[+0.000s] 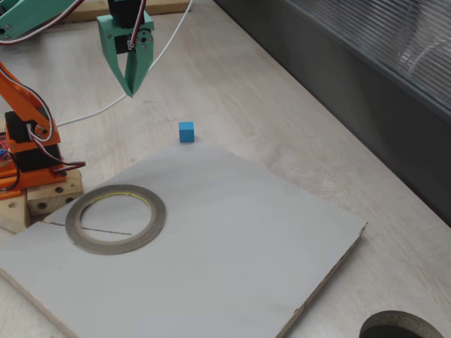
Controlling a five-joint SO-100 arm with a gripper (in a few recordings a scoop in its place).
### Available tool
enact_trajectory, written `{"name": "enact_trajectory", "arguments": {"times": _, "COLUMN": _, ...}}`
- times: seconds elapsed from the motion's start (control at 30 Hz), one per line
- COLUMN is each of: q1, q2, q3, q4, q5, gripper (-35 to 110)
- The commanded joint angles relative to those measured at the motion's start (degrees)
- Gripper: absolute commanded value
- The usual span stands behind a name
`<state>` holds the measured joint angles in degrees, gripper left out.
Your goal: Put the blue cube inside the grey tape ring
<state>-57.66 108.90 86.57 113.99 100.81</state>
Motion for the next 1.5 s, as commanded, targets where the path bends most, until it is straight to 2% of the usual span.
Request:
{"name": "enact_trajectory", "arguments": {"times": 0.0, "q1": -0.62, "q2": 0.35, "q3": -0.53, "q4": 1.14, "q5": 0.44, "gripper": -1}}
{"name": "enact_trajectory", "arguments": {"times": 1.0, "q1": -0.7, "q2": 0.35, "q3": -0.53, "q4": 1.14, "q5": 0.26, "gripper": -1}}
{"name": "enact_trajectory", "arguments": {"times": 1.2, "q1": -8.26, "q2": -1.41, "q3": 1.14, "q4": 1.23, "q5": 0.26, "gripper": -1}}
{"name": "enact_trajectory", "arguments": {"times": 1.47, "q1": -8.7, "q2": -1.49, "q3": 3.69, "q4": 1.05, "q5": 0.26, "gripper": -1}}
